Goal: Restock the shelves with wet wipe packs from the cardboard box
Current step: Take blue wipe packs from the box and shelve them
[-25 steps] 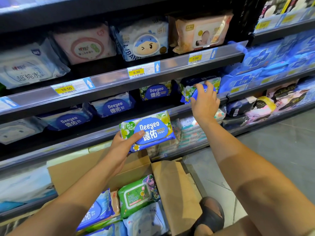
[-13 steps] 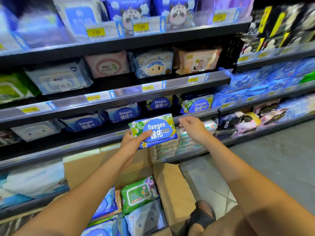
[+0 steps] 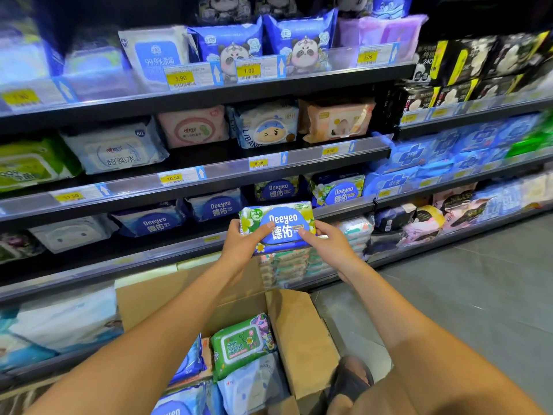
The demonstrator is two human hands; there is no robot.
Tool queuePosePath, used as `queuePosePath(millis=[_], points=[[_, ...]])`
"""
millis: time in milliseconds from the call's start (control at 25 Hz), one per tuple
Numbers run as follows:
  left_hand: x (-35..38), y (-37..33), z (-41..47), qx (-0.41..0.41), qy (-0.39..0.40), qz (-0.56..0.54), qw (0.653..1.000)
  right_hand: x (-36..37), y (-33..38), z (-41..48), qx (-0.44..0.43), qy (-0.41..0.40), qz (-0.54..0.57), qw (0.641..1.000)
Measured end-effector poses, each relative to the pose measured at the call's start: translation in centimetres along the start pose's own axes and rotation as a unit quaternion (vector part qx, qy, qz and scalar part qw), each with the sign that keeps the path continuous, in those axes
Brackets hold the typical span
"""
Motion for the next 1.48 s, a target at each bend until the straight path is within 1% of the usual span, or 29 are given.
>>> queuePosePath(millis=[80,160,200,280,360,600,720,800,960,1080,1160,1320,1400,1480], points=[[-0.4,0.1,1.2,0.019,-0.007,0.074,0.997,0.3,-1.0,0.7,0.009,-0.014,-0.002,1.000],[-0.9,0.4,3.1,0.033,-0.017,0.156,0.987,0.2,-1.2,1.7,0.014,-0.031,-0.006,0.999],[-0.4,0.1,3.6,0.034,-0.008,0.166,0.985,0.0,-1.1,2.3,0.015,-0.044,-0.008,0.999],[0.8,-0.7,4.0,0.036,0.015,0.149,0.988,-0.1,-1.2,3.9,0.014,-0.075,-0.021,0.997],[1.3,-1.0,5.2,0.043,0.021,0.152,0.987,0.0,-1.2,5.4,0.017,-0.093,-0.027,0.995],[0.6,-0.6,8.9,0.053,0.015,0.187,0.981,0.2,-2.1,9.6,0.056,-0.146,0.039,0.987],[0.5,-1.0,10.0,0.077,-0.004,0.170,0.982,-0.7,-0.6,11.0,0.031,-0.201,0.033,0.979],[0.5,-1.0,11.0,0.079,-0.012,0.156,0.985,-1.2,0.3,11.7,0.019,-0.219,0.024,0.975],[0.4,-0.5,12.6,0.069,-0.028,0.157,0.985,-0.1,-0.6,12.2,0.048,-0.190,0.028,0.980],[0.1,0.1,13.5,0.067,-0.032,0.181,0.981,1.4,-1.7,12.9,0.081,-0.140,0.023,0.987],[0.2,0.0,14.0,0.077,-0.036,0.199,0.976,2.6,-1.8,13.5,0.083,-0.109,0.027,0.990],[0.3,-0.4,15.0,0.078,-0.041,0.239,0.967,3.6,-2.0,14.1,0.081,-0.084,0.046,0.992],[-0.2,0.1,16.0,0.049,-0.044,0.305,0.950,4.1,-2.3,13.9,0.093,-0.060,0.045,0.993],[-0.4,0.6,16.4,0.019,-0.044,0.403,0.914,4.1,-2.9,13.9,0.109,-0.057,-0.017,0.992]])
Point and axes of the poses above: each hand's wrist, its own z-axis towards the middle knuckle, its own x-axis out of the palm, y = z × x, the point moved 9 cm from there along z, towards the middle knuckle, and after that the axes turned 15 degrees about -z, right-handed, at the moved point
